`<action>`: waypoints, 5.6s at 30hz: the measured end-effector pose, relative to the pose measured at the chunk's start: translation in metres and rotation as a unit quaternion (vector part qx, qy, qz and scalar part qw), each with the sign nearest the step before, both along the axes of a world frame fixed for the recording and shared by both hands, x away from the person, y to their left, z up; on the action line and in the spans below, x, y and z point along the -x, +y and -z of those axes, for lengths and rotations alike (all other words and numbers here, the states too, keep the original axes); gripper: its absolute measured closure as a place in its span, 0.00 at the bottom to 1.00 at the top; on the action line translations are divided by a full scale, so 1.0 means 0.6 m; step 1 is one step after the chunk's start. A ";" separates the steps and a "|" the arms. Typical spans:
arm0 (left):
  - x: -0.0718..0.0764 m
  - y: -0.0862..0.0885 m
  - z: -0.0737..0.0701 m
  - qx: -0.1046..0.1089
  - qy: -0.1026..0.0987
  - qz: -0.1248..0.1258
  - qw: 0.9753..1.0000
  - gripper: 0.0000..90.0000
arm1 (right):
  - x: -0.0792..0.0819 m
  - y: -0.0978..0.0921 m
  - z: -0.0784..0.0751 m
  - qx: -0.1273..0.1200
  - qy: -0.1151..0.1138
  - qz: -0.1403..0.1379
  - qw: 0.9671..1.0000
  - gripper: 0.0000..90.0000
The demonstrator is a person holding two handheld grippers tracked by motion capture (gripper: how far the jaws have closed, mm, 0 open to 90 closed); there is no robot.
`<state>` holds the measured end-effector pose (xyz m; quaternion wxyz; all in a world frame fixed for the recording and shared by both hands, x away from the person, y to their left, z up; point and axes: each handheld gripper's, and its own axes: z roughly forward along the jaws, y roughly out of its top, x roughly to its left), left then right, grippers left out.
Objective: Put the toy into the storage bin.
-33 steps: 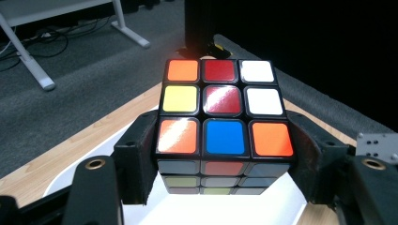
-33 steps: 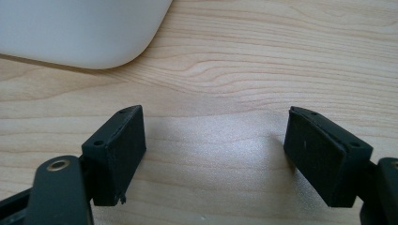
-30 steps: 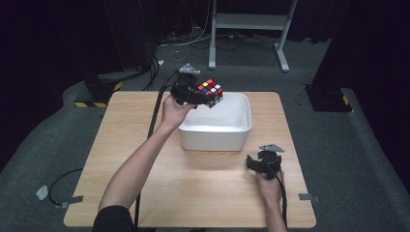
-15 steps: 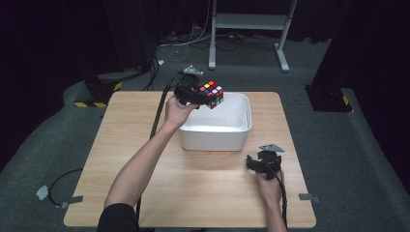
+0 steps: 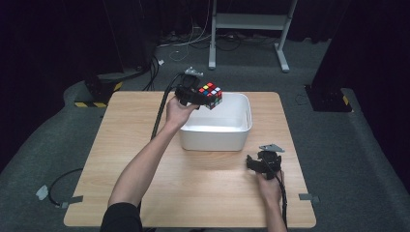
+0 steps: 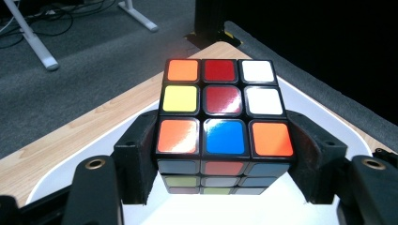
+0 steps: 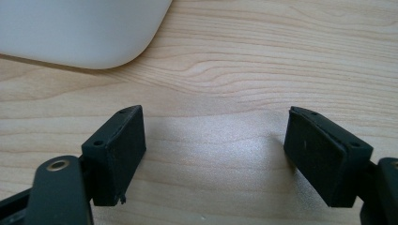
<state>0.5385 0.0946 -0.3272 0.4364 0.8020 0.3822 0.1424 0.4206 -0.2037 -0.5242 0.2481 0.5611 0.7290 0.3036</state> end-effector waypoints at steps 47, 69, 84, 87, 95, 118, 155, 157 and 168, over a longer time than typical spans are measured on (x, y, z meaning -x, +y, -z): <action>-0.030 -0.018 0.069 -0.058 0.030 -0.028 0.997 0.38 | 0.001 0.000 0.000 -0.001 0.001 0.001 1.000 0.23; -0.035 -0.020 0.090 -0.071 0.045 -0.035 0.996 0.38 | 0.001 0.001 0.000 -0.002 0.001 0.001 1.000 0.23; -0.025 -0.019 0.084 -0.070 0.039 -0.030 0.996 0.38 | 0.001 0.001 0.000 -0.002 0.002 0.002 1.000 0.23; -0.023 -0.018 0.083 -0.067 0.040 -0.031 0.996 0.38 | 0.001 0.001 0.000 -0.002 0.001 0.003 1.000 0.23; -0.013 -0.015 0.081 -0.068 0.041 -0.029 0.996 0.38 | 0.001 0.000 0.000 0.000 0.002 0.002 1.000 0.23; 0.018 -0.009 0.075 -0.066 0.038 -0.015 0.997 0.38 | 0.001 0.000 0.000 0.000 0.002 0.002 1.000 0.23; 0.062 0.004 0.073 -0.066 0.020 -0.008 0.998 0.38 | 0.001 0.000 0.000 0.000 0.002 0.001 1.000 0.23; 0.068 0.008 0.075 -0.059 0.018 -0.009 0.998 0.38 | 0.001 0.000 0.000 0.000 0.002 0.002 1.000 0.23; 0.079 0.017 0.078 -0.058 0.016 -0.012 0.998 0.38 | 0.001 0.000 0.000 0.000 0.002 0.001 1.000 0.23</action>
